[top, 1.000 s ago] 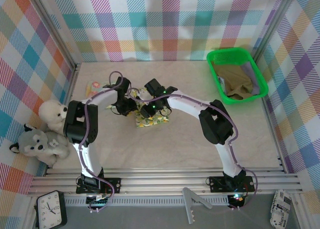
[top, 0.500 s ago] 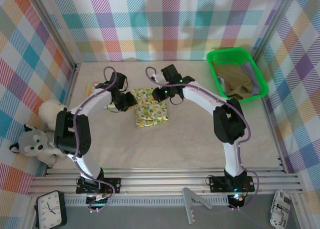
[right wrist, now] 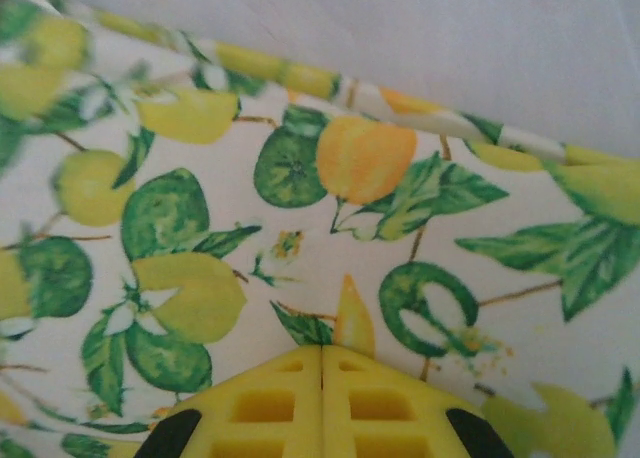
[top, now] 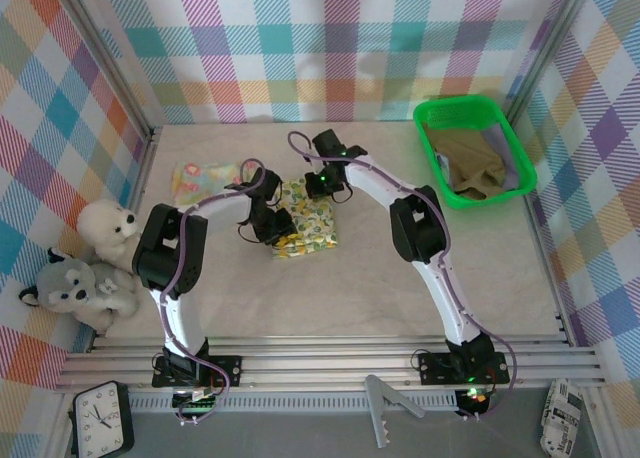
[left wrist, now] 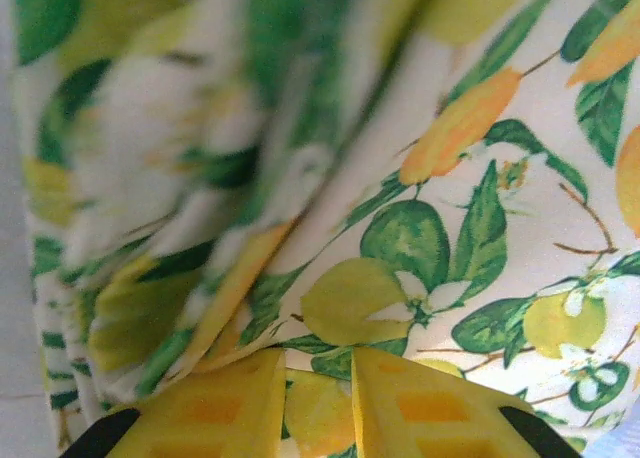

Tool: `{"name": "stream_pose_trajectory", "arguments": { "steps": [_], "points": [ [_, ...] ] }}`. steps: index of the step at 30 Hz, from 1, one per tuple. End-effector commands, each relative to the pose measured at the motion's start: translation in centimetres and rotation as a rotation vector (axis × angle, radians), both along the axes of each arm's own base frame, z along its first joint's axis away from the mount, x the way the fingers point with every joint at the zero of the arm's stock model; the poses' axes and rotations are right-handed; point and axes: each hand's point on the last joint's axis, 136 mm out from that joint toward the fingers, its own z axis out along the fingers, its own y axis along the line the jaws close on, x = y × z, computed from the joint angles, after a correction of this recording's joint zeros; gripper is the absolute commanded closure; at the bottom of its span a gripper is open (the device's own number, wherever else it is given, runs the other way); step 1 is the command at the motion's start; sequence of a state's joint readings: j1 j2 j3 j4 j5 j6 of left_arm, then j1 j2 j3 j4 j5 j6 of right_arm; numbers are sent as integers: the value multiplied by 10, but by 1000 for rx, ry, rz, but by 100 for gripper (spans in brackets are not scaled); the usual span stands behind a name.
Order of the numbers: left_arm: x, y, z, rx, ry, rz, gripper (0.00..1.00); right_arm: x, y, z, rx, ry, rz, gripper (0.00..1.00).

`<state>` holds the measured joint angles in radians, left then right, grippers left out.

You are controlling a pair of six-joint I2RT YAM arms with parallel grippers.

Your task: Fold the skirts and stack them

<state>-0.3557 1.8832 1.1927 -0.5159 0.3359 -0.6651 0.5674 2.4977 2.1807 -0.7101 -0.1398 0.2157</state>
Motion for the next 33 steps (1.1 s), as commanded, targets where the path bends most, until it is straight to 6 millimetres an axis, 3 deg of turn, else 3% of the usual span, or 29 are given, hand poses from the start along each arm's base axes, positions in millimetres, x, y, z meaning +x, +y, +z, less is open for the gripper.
{"name": "stream_pose_trajectory", "arguments": {
  "steps": [1, 4, 7, 9, 11, 13, 14, 17, 20, 22, 25, 29, 33],
  "points": [
    [-17, 28, -13, 78, 58, -7, 73, -20, -48, -21, -111, 162, -180, 99],
    [-12, 33, -14, 136, 55, -87, 74, -56, -66, -30, -116, 245, -222, 99],
    [2, 31, -6, 157, 20, -162, 73, -98, -71, -22, 1, 340, -325, 96],
    [19, 25, 7, 152, -26, -204, 70, -127, -58, -5, 195, 420, -403, 92],
    [34, 17, 27, 131, -77, -243, 65, -140, -32, 26, 422, 415, -430, 82],
    [43, 9, 50, 97, -129, -265, 60, -141, -32, 49, 471, 351, -451, 75],
    [47, 6, 63, 80, -164, -265, 57, -136, -42, 55, 443, 291, -473, 71],
    [48, -7, 93, -19, -233, -233, 52, -120, -78, 65, 339, 114, -500, 65],
    [38, -28, 106, -173, -234, -190, 50, -105, -93, 68, 322, 56, -430, 61],
    [30, -40, 104, -238, -214, -164, 49, -96, -97, 63, 302, 27, -360, 51],
    [20, -47, 90, -249, -173, -117, 49, -88, -92, 56, 273, -4, -235, 50],
    [11, -32, 55, -156, -97, -6, 49, -85, -80, 38, 240, 15, -96, 50],
    [0, -26, 27, -133, -32, 35, 50, -82, -77, 21, 218, 55, -76, 50]
  ]
}}
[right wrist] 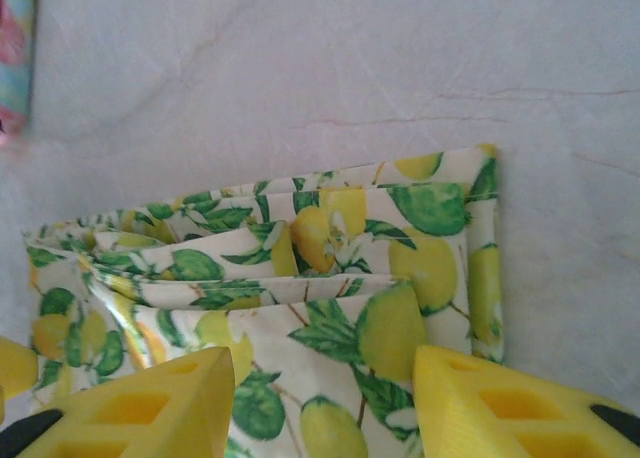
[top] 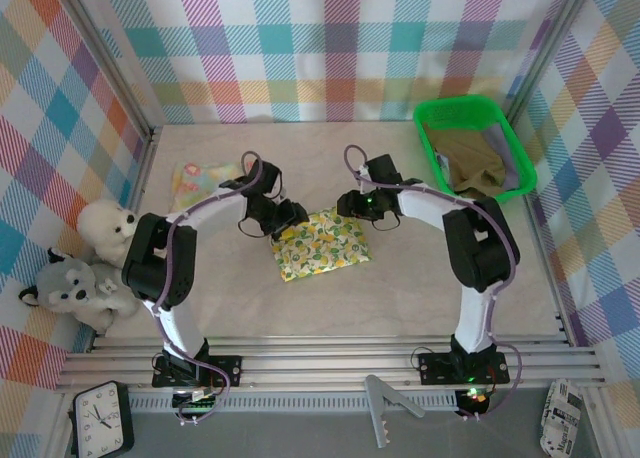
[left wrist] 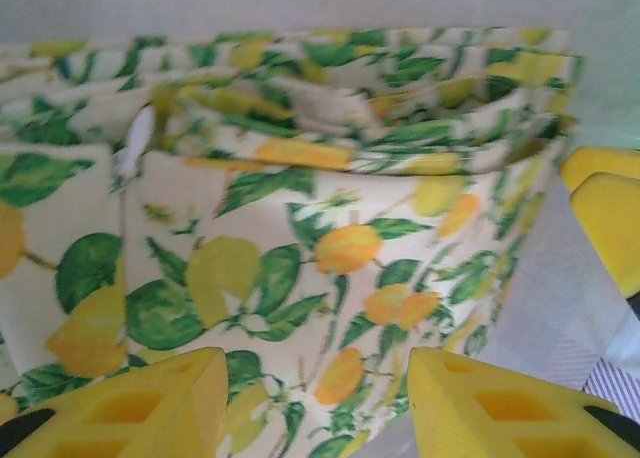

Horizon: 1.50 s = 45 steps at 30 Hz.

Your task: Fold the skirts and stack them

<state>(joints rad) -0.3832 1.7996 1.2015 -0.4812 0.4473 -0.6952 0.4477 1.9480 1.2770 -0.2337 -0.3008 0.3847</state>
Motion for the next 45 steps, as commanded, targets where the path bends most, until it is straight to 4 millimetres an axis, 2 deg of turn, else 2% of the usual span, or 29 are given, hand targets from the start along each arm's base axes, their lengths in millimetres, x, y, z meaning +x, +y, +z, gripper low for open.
{"name": "stream_pose_trajectory", "arguments": {
  "steps": [1, 5, 7, 10, 12, 15, 16, 19, 20, 25, 31, 34, 39, 45],
  "points": [
    [-2, 6, -21, 20, 48, 72, 50, -6, 10, -3, 0, 5, 108, 50],
    [-13, 24, -39, 112, 78, 98, 51, -11, 20, 5, 72, 12, 138, 53],
    [-21, 36, -51, 172, 98, 114, 51, -15, 25, 17, 126, -8, 159, 62],
    [-32, 48, -64, 209, 130, 129, 51, -19, 31, 37, 185, -54, 180, 81],
    [-36, 52, -67, 220, 135, 130, 51, -18, 32, 48, 212, -89, 184, 87],
    [-38, 54, -68, 227, 129, 120, 51, -7, 27, 41, 165, -96, 135, 88],
    [-37, 54, -68, 231, 126, 116, 51, -1, 20, 31, 114, -82, 85, 85],
    [-35, 56, -67, 248, 117, 105, 51, 10, 5, 10, 14, -69, -2, 59],
    [-35, 57, -68, 252, 120, 105, 51, 9, 5, 6, 8, -61, 4, 54],
    [-34, 55, -69, 245, 121, 98, 50, -4, 16, -12, 43, 29, 87, 49],
    [-33, 55, -69, 245, 121, 97, 50, -20, 33, -17, 137, 94, 169, 46],
    [-34, 55, -70, 246, 126, 96, 50, -24, 41, 6, 213, 58, 215, 54],
    [-33, 55, -70, 244, 129, 96, 50, -30, 50, 57, 309, -37, 291, 81],
    [-32, 59, -71, 253, 130, 102, 50, -12, 32, 75, 206, -149, 171, 96]
  ]
}}
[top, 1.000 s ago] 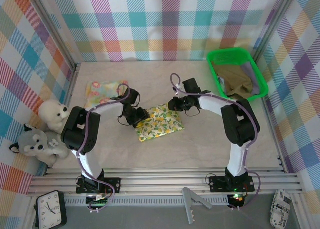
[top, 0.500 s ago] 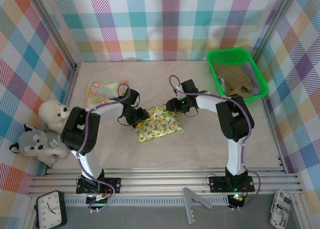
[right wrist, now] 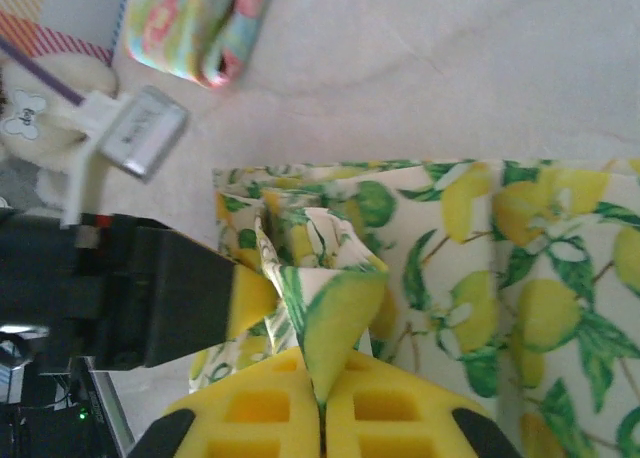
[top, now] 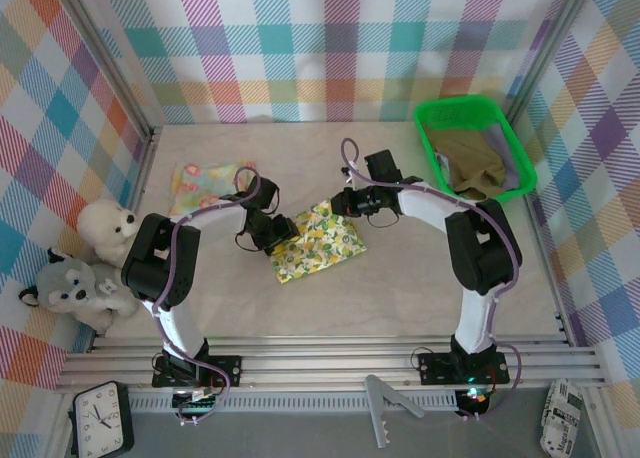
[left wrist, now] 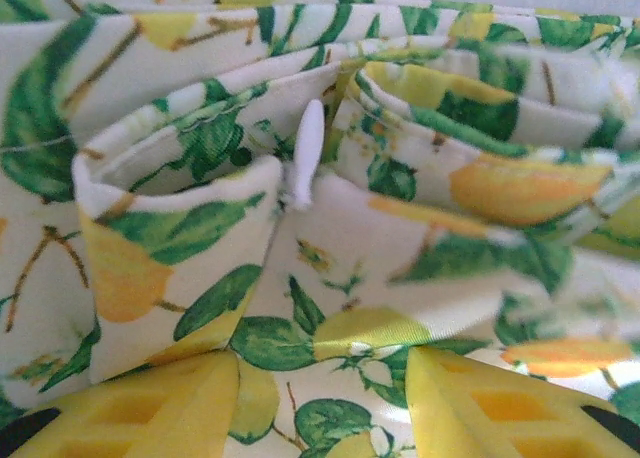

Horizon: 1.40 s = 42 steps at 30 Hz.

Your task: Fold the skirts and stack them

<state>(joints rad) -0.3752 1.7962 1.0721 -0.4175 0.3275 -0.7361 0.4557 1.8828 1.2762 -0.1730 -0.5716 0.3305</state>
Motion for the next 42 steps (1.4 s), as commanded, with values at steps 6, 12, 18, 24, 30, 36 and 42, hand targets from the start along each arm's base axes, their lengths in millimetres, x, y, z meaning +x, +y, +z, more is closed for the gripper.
{"name": "stream_pose_trajectory", "arguments": {
  "steps": [6, 12, 18, 24, 30, 36, 42],
  "points": [
    [-17, 31, -33, 133, 106, 18, 50, 26, -17, -25, -189, -82, -68, 89],
    [-9, 25, -10, 80, 71, 16, 48, 48, -38, -33, -350, -95, -193, 54],
    [10, 1, 57, -80, -56, 23, 36, 24, -37, -14, -370, -85, -190, 45],
    [35, -25, 92, -256, -137, 64, 31, -16, 18, 7, -121, -36, -51, 1],
    [76, -27, 85, -254, -188, 151, 31, -16, 43, 2, 28, -10, -3, 1],
    [70, 10, 9, -33, -78, 260, 31, 2, 32, -52, -99, 46, -97, 1],
    [73, 8, -1, -44, -116, 154, 23, -4, 29, -67, -97, 85, -91, 1]
  ]
}}
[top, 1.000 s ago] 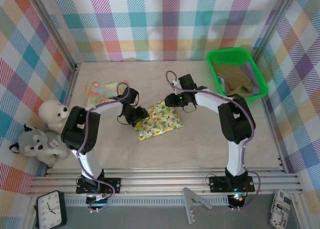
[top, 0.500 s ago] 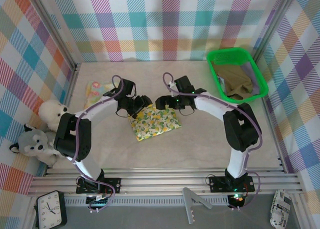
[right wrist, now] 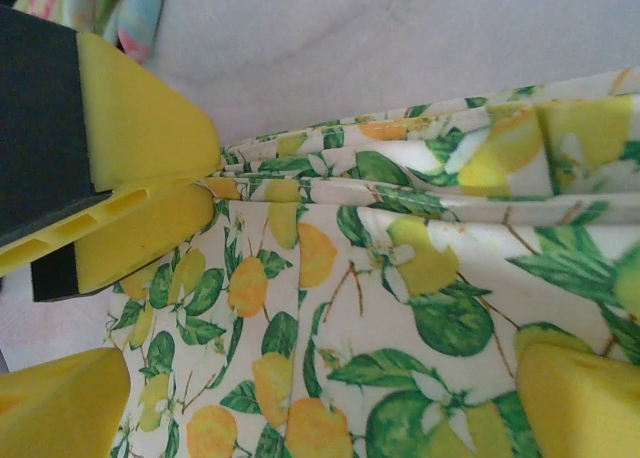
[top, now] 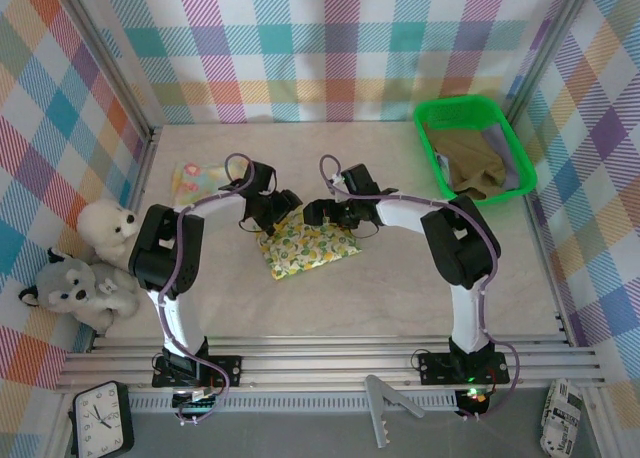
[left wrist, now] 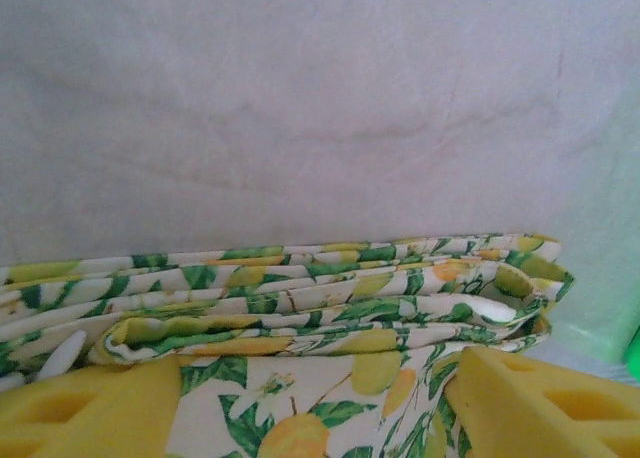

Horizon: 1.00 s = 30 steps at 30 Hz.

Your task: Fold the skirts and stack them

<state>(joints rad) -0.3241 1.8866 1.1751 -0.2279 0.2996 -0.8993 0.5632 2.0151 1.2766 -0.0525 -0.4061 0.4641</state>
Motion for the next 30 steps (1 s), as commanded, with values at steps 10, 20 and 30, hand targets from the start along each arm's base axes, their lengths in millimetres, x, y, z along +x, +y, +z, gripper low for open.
{"name": "stream_pose_trajectory", "arguments": {
  "steps": [10, 20, 30],
  "points": [
    [-35, 50, 74, 235, -57, -106, 9, -14, -2, 39, 2, -56, -34, 1],
    [-91, 49, 34, 87, 68, -172, 25, -26, -6, 16, -59, 25, -140, 1],
    [-103, 40, -6, 30, 103, -210, 30, -34, -9, -17, -104, 150, -192, 1]
  ]
}}
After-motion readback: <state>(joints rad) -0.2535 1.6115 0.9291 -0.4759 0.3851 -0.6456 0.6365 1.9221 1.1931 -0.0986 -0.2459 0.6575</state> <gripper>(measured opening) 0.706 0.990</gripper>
